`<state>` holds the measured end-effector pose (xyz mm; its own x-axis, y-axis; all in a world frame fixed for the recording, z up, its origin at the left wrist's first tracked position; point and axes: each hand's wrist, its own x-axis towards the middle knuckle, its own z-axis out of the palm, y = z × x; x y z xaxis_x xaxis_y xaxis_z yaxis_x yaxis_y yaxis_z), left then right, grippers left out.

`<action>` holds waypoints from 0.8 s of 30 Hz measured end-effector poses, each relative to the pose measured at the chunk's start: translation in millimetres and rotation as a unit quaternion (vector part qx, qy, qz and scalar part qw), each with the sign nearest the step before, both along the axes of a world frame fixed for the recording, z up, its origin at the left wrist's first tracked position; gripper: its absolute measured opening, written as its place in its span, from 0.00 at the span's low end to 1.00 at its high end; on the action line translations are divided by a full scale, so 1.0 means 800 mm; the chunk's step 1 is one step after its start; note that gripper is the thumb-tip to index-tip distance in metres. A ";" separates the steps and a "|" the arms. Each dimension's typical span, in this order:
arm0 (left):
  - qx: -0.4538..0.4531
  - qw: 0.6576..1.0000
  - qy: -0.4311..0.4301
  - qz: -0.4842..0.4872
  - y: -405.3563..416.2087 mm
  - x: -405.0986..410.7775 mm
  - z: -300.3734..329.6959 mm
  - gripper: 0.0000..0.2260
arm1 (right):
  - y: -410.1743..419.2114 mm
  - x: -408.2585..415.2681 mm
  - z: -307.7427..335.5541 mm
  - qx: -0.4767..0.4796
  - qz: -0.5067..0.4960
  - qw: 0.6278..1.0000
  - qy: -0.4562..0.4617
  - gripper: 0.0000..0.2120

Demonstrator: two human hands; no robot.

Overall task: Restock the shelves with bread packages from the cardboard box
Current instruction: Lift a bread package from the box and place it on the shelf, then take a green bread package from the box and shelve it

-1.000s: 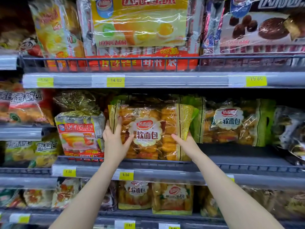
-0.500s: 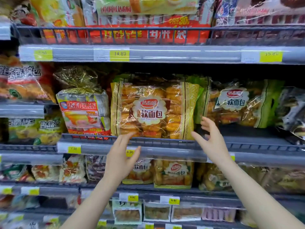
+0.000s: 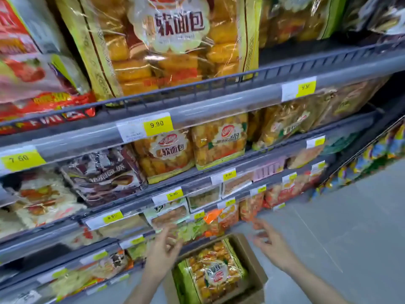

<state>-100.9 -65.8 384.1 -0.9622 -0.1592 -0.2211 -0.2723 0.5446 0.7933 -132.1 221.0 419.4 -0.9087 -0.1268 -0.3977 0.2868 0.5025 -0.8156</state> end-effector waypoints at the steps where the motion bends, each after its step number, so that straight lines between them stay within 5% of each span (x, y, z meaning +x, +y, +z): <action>1: 0.019 0.999 -0.027 0.000 -0.002 0.007 -0.022 0.13 | 0.000 0.013 -0.027 0.003 -0.006 1.000 -0.017 0.16; 4: 0.065 0.993 -0.093 0.014 -0.004 0.021 -0.096 0.12 | -0.003 0.040 -0.100 0.021 -0.014 0.997 -0.076 0.17; 8: 0.084 0.986 -0.137 0.051 -0.003 0.034 -0.228 0.14 | -0.001 0.053 -0.242 0.049 -0.031 0.993 -0.105 0.33; 12: 0.084 0.972 -0.198 0.096 0.014 0.050 -0.381 0.14 | 0.004 0.058 -0.397 0.081 -0.021 0.982 -0.167 0.24; 16: 0.071 0.960 -0.254 0.097 0.026 0.050 -0.528 0.29 | -0.005 0.043 -0.507 0.092 0.003 0.988 -0.125 0.13; 21: 0.011 0.949 -0.276 0.153 0.034 0.059 -0.662 0.39 | 0.005 0.014 -0.660 0.192 0.004 0.974 -0.119 0.32; 24: 0.075 0.926 -0.302 0.214 0.039 0.050 -0.714 0.43 | 0.005 -0.010 -0.733 0.189 0.002 0.970 -0.153 0.36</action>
<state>-61.0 -34.9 -187.3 -0.5111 -0.4219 -0.7488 -0.8567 0.1797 0.4835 -140.4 225.1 -166.6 -0.7403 0.0784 -0.6677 0.4847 0.7505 -0.4493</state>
